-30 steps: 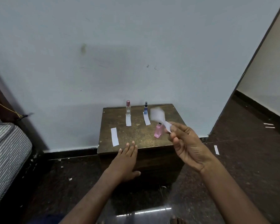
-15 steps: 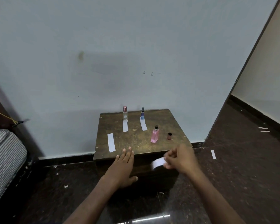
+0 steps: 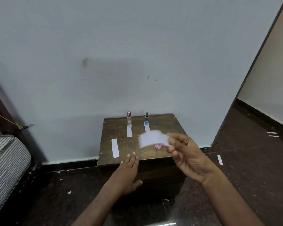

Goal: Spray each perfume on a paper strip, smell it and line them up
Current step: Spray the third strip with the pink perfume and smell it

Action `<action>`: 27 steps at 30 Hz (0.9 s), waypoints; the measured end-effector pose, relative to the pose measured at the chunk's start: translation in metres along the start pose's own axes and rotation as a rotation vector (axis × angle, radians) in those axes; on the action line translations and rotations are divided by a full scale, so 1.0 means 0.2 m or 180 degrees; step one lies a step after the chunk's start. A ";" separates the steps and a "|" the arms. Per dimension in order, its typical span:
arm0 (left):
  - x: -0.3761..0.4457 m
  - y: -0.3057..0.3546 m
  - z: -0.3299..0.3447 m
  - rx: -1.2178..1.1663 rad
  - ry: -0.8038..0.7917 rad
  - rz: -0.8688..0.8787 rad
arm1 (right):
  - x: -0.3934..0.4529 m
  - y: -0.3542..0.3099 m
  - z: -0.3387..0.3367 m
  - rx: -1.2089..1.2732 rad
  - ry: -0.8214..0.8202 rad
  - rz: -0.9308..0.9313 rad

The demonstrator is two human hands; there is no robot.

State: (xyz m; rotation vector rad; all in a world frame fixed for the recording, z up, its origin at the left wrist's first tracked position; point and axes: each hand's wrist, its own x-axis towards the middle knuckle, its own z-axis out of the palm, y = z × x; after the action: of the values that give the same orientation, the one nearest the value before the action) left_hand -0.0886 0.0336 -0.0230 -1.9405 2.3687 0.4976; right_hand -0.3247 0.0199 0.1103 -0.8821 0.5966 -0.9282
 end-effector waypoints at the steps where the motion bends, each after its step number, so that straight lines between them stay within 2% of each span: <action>1: 0.00 -0.01 0.00 -0.0003 0.0006 -0.0003 | 0.00 -0.01 0.01 0.0079 -0.0057 0.0008; 2: 0.00 -0.01 0.01 -0.0008 0.0001 -0.0014 | 0.02 0.02 -0.02 -0.0137 0.0063 0.0121; 5: 0.00 -0.01 0.01 -0.0007 -0.0010 -0.0018 | 0.02 0.13 -0.12 -0.2214 0.0895 0.0564; 6: 0.00 -0.01 0.01 -0.0004 -0.0023 -0.0015 | 0.02 0.14 -0.14 -0.2498 0.1018 0.0621; 7: 0.00 -0.01 0.01 0.0000 -0.0034 -0.0014 | 0.03 0.13 -0.14 -0.2387 0.1030 0.0523; 8: 0.00 -0.01 0.00 0.0010 -0.0042 -0.0011 | 0.03 0.10 -0.13 -0.1862 0.0841 0.0342; 10: 0.00 -0.01 0.01 0.0030 -0.0044 -0.0005 | 0.00 0.00 -0.09 -0.0252 0.0108 0.0002; 11: 0.01 0.00 0.01 0.0030 -0.0038 -0.0005 | -0.01 -0.03 -0.06 0.0271 -0.0162 -0.0076; 12: 0.00 0.00 0.01 0.0019 -0.0035 -0.0015 | -0.01 -0.02 -0.06 0.0381 -0.0255 -0.0011; 13: 0.00 0.00 0.02 0.0012 -0.0032 -0.0024 | 0.01 0.01 -0.09 0.0061 -0.0104 0.0150; 15: 0.01 0.00 0.02 0.0011 -0.0022 -0.0037 | 0.02 0.10 -0.14 -0.1845 0.0622 0.0497; 16: 0.00 0.00 0.02 0.0011 -0.0024 -0.0039 | 0.02 0.13 -0.16 -0.2512 0.0838 0.0656; 17: 0.00 0.00 0.01 0.0020 -0.0022 -0.0032 | 0.03 0.14 -0.18 -0.2705 0.0868 0.0728; 18: 0.00 0.00 0.00 0.0035 -0.0023 -0.0024 | 0.04 0.12 -0.16 -0.2412 0.0804 0.0625; 21: 0.01 0.00 -0.01 0.0047 -0.0019 -0.0011 | 0.02 0.01 -0.09 -0.0278 0.0041 0.0101; 22: 0.01 0.00 0.00 0.0043 -0.0021 -0.0007 | 0.01 -0.01 -0.07 0.0108 -0.0079 0.0050; 23: 0.01 0.00 0.01 0.0042 -0.0020 -0.0006 | 0.02 0.00 -0.08 0.0109 -0.0041 0.0101; 24: 0.00 0.00 0.01 0.0044 -0.0018 -0.0008 | 0.05 0.04 -0.12 -0.0376 0.0254 0.0230; 26: 0.00 0.00 0.01 0.0040 -0.0033 -0.0014 | 0.05 0.12 -0.16 -0.2171 0.0890 0.0575; 27: 0.00 0.00 0.00 0.0040 -0.0038 -0.0009 | 0.04 0.14 -0.19 -0.2600 0.1008 0.0685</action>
State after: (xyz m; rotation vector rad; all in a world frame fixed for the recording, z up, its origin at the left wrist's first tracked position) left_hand -0.0880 0.0336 -0.0235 -1.9302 2.3557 0.4915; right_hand -0.3370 0.0064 0.0656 -1.3654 1.3708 -0.6180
